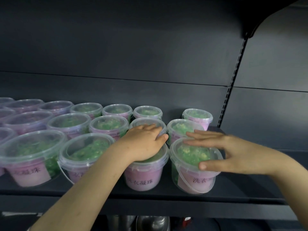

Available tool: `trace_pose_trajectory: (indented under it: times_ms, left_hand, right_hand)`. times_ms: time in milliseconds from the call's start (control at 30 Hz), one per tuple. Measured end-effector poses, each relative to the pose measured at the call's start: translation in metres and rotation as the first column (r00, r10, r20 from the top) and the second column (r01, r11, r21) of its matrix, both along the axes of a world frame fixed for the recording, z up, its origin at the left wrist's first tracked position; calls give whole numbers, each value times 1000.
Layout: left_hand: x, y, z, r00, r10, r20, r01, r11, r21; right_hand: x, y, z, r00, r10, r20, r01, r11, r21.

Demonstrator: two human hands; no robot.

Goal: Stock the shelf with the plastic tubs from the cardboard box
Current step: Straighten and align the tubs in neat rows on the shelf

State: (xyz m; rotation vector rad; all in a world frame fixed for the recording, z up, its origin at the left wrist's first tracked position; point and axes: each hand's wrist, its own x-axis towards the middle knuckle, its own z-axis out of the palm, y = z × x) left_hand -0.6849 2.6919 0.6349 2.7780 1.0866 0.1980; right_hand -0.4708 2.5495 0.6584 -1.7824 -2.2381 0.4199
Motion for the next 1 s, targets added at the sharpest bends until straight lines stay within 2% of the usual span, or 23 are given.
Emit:
trace_pose_trajectory:
  times_ms: [200, 467, 567, 667, 800, 900, 1000]
  left_hand:
    - [0, 2, -2, 1000, 7, -12, -8, 1000, -6]
    - [2, 0, -1, 1000, 2, -16, -2, 1000, 0]
    - [1, -1, -1, 1000, -1, -18, 1, 1000, -1]
    - [0, -2, -2, 1000, -1, -21, 1, 1000, -8]
    - [0, -2, -3, 1000, 3, -24, -3, 1000, -23]
    - [0, -2, -3, 1000, 3, -12, -3, 1000, -27]
    - [1, -2, -4, 1000, 2, -7, -2, 1000, -29]
  right_hand:
    - [-11, -4, -14, 994, -103, -43, 106, 992, 66]
    - [-12, -8, -9, 990, -135, -47, 139, 985, 99]
    - [-4, 3, 5, 974, -178, -141, 195, 974, 118]
    - [19, 32, 16, 925, -292, -244, 319, 944, 79]
    - [58, 78, 17, 885, -443, -141, 450, 893, 17]
    - [74, 102, 8, 874, -479, -81, 477, 878, -44]
    - [76, 111, 1, 876, -477, -67, 476, 879, -35]
